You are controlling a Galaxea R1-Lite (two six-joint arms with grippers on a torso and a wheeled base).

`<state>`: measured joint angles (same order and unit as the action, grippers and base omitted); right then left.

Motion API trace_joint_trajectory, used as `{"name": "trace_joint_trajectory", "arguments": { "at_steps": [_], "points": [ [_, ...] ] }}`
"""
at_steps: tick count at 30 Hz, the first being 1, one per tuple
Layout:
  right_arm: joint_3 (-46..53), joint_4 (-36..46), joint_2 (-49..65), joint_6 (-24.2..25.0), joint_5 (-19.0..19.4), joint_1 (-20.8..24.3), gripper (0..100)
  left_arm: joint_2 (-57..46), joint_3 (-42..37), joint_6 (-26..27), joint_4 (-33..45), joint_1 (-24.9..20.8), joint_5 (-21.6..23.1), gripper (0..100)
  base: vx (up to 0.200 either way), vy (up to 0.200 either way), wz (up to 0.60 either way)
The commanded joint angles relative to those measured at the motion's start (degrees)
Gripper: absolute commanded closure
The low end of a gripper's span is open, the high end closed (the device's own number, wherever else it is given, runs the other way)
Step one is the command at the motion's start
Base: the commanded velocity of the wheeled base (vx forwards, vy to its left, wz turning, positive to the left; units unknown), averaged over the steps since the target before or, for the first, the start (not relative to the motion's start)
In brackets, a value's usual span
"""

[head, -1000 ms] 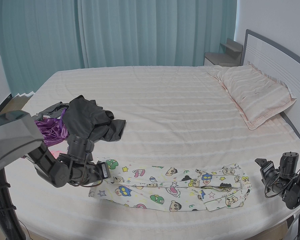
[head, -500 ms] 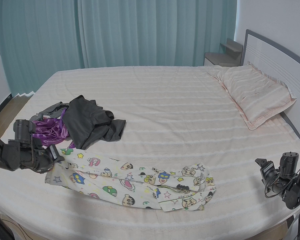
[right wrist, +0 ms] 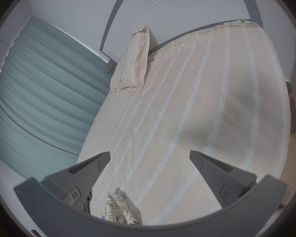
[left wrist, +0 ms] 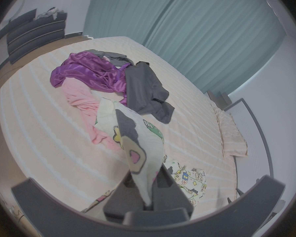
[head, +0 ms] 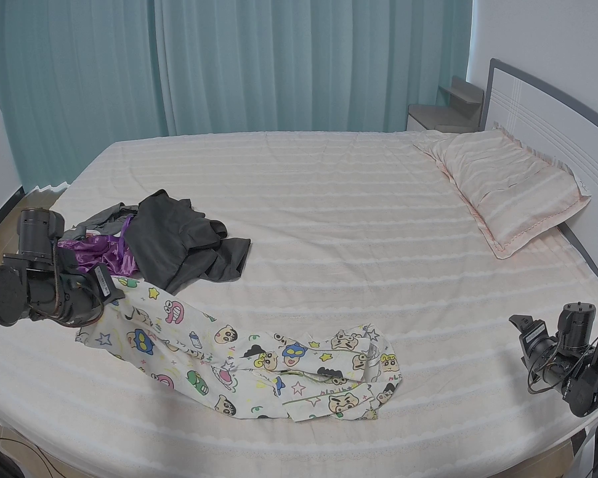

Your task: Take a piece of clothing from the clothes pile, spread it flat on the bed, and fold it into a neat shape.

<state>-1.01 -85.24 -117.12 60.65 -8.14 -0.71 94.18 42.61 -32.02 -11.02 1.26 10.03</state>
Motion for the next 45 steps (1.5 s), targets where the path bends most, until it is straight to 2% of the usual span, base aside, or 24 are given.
{"name": "trace_joint_trajectory", "arguments": {
  "at_steps": [1, 2, 3, 8, 11, 16, 21, 25, 29, 31, 38, 45],
  "points": [
    [1.0, 0.0, 0.0, 0.2, 0.1, 0.1, 0, 3.8, 2.9, -3.3, 0.5, -13.2, -6.3, 100, 0.000, 0.000, 0.00],
    [1.0, 0.0, 0.0, 0.2, 0.0, 0.1, 0, 4.1, 3.1, -3.5, 0.5, -13.6, -6.4, 100, 0.000, 0.000, 0.00],
    [1.0, 0.0, 0.0, 0.2, 0.0, 0.2, 0, 6.5, 5.3, -6.6, 0.6, -17.9, -8.5, 100, 0.000, 0.000, 0.00],
    [1.0, 0.0, 0.0, 0.2, 0.0, 0.3, 0, 14.9, 12.6, -10.9, 0.6, -27.4, -12.8, 100, 0.000, 0.000, 0.00],
    [1.0, 0.0, -0.1, 0.2, -0.1, 0.4, 0, 18.8, 17.2, -11.1, 1.3, -31.0, -14.5, 100, 0.000, 0.000, 0.00],
    [1.0, 0.0, -0.3, 0.2, -0.1, 0.4, 0, 22.5, 25.1, -11.5, 5.8, -35.5, -14.0, 100, 0.000, 0.000, 0.00],
    [1.0, 0.0, -0.4, 0.2, -0.1, 0.5, 0, 24.8, 28.7, -11.7, 6.4, -37.7, -10.9, 100, 0.000, 0.000, 0.00],
    [1.0, 0.0, -0.5, 0.2, -0.2, 0.5, 0, 25.7, 32.2, -16.6, 5.8, -39.7, -5.1, 100, 0.000, 0.000, 0.00],
    [1.0, 0.1, -0.6, 0.2, -0.2, 0.6, 0, 26.3, 32.8, -17.6, 4.9, -39.9, -2.2, 100, 0.000, 0.000, 0.00],
    [1.0, 0.1, -0.6, 0.2, -0.2, 0.6, 0, 26.3, 31.7, -18.0, 1.4, -39.8, -0.1, 100, 0.000, 0.000, 0.00],
    [1.0, 0.1, -0.6, 0.1, -0.2, 0.6, 0, 26.7, 27.4, -22.0, -14.1, -39.6, 0.9, 100, 0.000, 0.000, 0.00],
    [1.0, 0.1, -0.6, 0.2, -0.2, 0.6, 0, 26.6, 26.6, -22.6, -14.8, -39.8, 4.8, 100, 0.000, 0.000, 0.00]
  ]
}}
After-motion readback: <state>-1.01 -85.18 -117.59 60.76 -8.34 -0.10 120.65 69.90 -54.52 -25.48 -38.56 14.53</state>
